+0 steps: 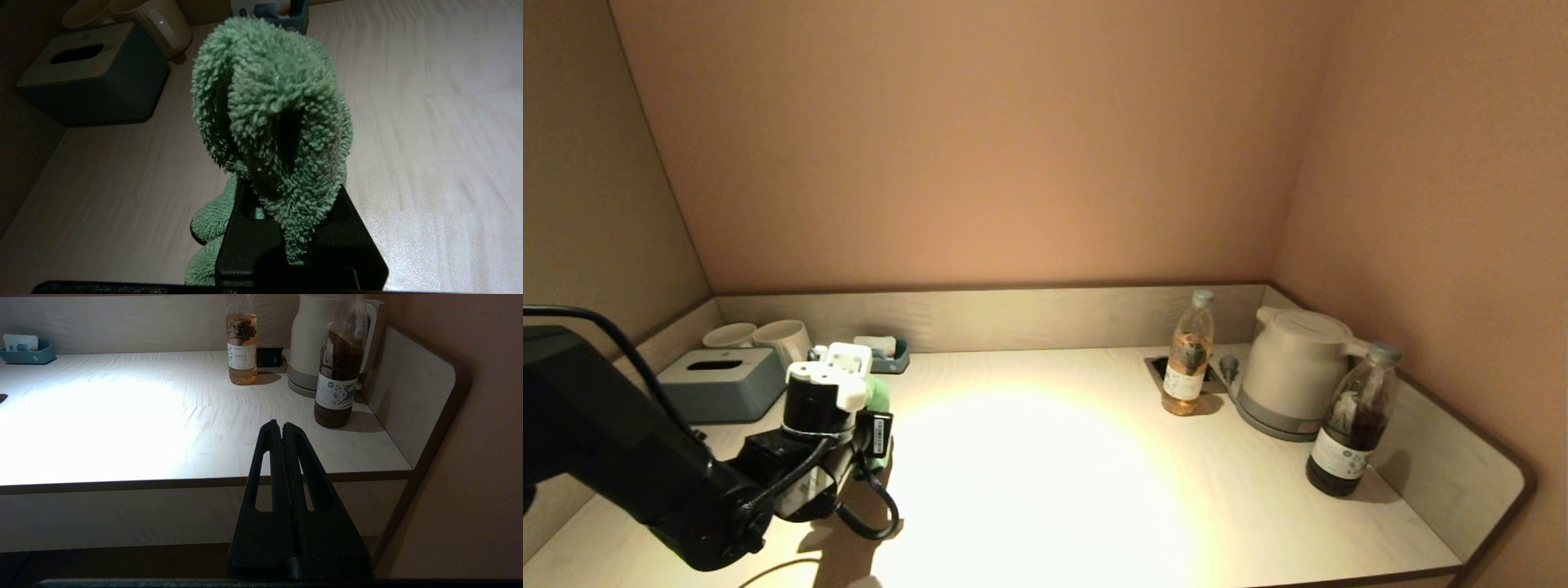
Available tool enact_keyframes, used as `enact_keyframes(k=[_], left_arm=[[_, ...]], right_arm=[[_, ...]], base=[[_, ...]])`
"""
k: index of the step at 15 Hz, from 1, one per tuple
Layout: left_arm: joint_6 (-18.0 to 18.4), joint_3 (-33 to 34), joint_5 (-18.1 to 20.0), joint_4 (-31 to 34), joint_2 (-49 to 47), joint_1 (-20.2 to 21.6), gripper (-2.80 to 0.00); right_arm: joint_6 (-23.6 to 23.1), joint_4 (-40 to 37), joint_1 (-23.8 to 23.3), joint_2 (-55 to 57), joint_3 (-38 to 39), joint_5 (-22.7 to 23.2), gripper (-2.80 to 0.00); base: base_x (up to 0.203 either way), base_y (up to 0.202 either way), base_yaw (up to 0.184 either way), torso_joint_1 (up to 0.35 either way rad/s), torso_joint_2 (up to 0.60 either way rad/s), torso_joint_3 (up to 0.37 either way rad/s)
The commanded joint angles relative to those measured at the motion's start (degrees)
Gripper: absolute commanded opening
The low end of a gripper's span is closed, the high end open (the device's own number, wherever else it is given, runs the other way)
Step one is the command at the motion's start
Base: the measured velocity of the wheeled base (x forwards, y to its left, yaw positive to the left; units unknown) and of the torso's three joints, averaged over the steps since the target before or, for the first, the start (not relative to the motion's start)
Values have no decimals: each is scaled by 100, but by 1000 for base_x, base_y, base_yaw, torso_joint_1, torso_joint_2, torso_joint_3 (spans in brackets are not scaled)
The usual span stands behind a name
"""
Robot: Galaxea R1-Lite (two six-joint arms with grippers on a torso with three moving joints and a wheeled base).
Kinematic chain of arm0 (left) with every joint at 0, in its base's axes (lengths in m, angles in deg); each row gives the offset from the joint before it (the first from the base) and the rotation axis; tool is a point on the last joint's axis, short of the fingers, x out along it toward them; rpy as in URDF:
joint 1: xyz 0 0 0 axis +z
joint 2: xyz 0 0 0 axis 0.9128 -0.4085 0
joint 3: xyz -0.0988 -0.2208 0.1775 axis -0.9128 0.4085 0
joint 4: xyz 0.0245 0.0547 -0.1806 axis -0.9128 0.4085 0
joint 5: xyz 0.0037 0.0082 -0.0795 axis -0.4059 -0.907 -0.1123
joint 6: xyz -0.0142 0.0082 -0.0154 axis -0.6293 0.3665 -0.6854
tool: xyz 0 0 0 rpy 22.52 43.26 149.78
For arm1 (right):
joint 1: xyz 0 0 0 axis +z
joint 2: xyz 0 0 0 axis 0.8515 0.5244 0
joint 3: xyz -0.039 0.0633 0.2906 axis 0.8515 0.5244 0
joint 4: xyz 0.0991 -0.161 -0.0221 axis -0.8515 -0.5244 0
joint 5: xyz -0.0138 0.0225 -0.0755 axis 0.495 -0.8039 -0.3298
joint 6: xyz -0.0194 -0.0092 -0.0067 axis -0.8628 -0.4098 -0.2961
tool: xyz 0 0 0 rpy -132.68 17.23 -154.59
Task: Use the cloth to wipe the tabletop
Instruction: Sweep the stains on the table, then place the tablecloth
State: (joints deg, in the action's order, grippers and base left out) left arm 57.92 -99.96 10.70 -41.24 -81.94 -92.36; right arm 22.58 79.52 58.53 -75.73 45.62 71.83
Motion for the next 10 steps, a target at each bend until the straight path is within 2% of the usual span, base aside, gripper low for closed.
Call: enact_keyframes(k=[1, 2, 4, 6, 8, 10], left_arm=[[-9, 197, -14, 153, 1329, 401, -280], [-15, 281, 4, 349, 1767, 687, -280], [-32, 457, 70, 962, 2460, 1542, -280], [-81, 573, 186, 1671, 2868, 2159, -280], [-173, 613, 416, 2421, 3224, 3043, -280], [-220, 635, 837, 2765, 3411, 3915, -280]], right_arm=[[-1, -4, 2, 7, 0, 7, -280], [-10, 5, 2, 7, 0, 7, -280], [-1, 5, 2, 7, 0, -2, -280], [-1, 5, 2, 7, 0, -2, -280], [-1, 5, 2, 7, 0, -2, -280], [-1, 5, 2, 7, 0, -2, -280]], base=[[0, 0, 0, 0, 0, 0], [0, 0, 0, 0, 0, 0], [0, 0, 0, 0, 0, 0], [0, 0, 0, 0, 0, 0], [0, 0, 0, 0, 0, 0], [0, 0, 0, 0, 0, 0]])
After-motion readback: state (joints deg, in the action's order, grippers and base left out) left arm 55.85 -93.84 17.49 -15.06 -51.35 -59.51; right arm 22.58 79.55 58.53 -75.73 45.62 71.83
